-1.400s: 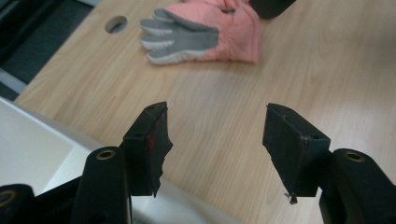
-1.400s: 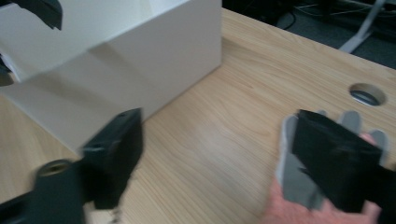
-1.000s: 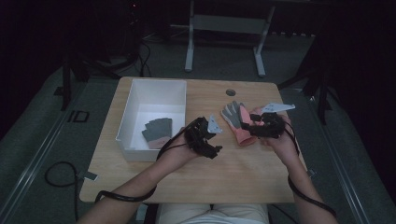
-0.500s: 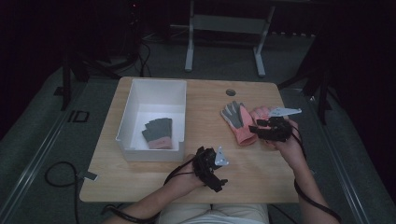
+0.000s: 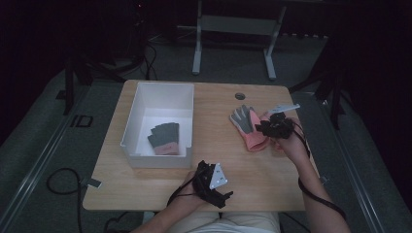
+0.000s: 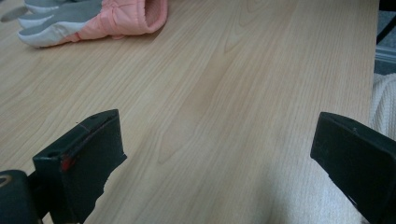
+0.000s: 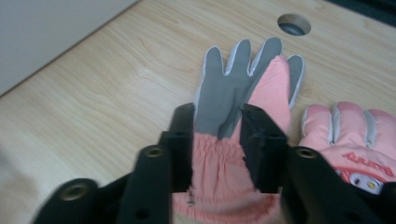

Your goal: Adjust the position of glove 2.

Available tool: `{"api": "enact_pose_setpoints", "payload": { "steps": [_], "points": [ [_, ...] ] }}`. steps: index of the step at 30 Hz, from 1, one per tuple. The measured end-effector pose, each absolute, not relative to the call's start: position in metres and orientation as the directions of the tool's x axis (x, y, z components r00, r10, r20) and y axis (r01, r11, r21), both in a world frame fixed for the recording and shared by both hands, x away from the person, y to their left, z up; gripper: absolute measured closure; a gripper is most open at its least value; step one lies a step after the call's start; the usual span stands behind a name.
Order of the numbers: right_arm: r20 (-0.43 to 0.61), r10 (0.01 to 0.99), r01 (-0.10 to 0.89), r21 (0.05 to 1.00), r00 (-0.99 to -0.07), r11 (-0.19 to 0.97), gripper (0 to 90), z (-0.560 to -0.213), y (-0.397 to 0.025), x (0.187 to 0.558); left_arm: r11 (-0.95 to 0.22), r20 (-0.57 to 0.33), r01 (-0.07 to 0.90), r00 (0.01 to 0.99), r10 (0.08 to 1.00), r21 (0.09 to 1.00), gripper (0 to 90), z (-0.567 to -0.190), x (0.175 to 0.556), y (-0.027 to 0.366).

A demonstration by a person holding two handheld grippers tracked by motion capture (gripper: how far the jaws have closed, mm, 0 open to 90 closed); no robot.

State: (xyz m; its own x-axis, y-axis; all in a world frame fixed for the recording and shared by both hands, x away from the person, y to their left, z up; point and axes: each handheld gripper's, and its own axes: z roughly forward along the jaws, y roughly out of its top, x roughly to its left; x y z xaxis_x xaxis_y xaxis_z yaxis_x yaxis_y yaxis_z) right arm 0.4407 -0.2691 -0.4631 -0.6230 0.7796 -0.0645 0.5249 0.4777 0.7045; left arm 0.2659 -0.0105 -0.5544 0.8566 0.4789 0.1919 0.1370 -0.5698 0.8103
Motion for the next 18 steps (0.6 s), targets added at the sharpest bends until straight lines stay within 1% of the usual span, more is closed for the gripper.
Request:
{"api": "enact_pose_setpoints", "payload": {
  "steps": [3,6,8,10,14,15,18],
  "points": [
    [-0.08,0.772,0.538,0.672,-0.631,0.509,70.6,-0.468,-0.258,0.456,-0.559,0.184,0.136,0.859,0.478,0.818,2.3,-0.56,0.26,-0.01],
    [-0.078,0.773,0.557,0.648,-0.629,0.519,70.6,-0.475,-0.249,0.471,-0.557,0.184,0.134,0.86,0.476,0.819,2.3,-0.563,0.257,-0.01],
    [-0.079,0.774,0.57,0.631,-0.628,0.526,70.3,-0.482,-0.245,0.481,-0.547,0.166,0.142,0.864,0.475,0.825,2.3,-0.564,0.257,-0.01],
    [-0.06,0.775,0.589,0.614,-0.629,0.526,69.4,-0.491,-0.241,0.49,-0.543,0.161,0.144,0.865,0.475,0.827,2.3,-0.564,0.257,-0.009],
    [-0.096,0.789,0.629,0.548,-0.607,0.551,66.4,-0.517,-0.235,0.505,-0.533,0.159,0.139,0.866,0.475,0.834,2.3,-0.563,0.257,-0.008],
    [-0.091,0.795,0.644,0.535,-0.6,0.547,66.1,-0.523,-0.235,0.508,-0.53,0.157,0.139,0.866,0.474,0.837,2.3,-0.563,0.257,-0.007],
    [-0.089,0.807,0.65,0.545,-0.584,0.53,68.3,-0.526,-0.235,0.51,-0.522,0.15,0.141,0.867,0.475,0.841,2.4,-0.562,0.257,-0.005]
  ]
}}
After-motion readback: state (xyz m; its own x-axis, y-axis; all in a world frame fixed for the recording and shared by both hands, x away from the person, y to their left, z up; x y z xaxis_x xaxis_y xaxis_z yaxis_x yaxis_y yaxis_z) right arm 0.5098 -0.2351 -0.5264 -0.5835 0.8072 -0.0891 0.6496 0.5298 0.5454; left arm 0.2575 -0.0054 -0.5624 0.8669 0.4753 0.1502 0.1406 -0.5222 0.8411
